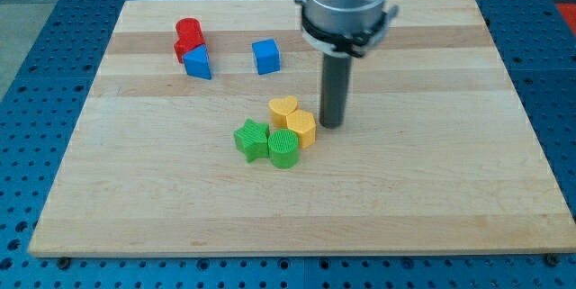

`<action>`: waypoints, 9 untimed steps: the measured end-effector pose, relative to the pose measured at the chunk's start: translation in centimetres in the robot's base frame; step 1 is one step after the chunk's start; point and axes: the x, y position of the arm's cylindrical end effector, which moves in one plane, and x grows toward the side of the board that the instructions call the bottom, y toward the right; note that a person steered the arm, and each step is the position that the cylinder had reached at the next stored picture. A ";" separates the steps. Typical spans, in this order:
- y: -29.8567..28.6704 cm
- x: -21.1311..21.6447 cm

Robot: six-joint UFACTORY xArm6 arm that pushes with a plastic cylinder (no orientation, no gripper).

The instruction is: Push the yellow heart to the left of the yellow hexagon

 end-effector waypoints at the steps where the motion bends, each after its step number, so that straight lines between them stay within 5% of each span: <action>1: -4.1 -1.3; 5: -11.4 -5.3; 7: -19.2 -0.9; 9: -17.8 -0.4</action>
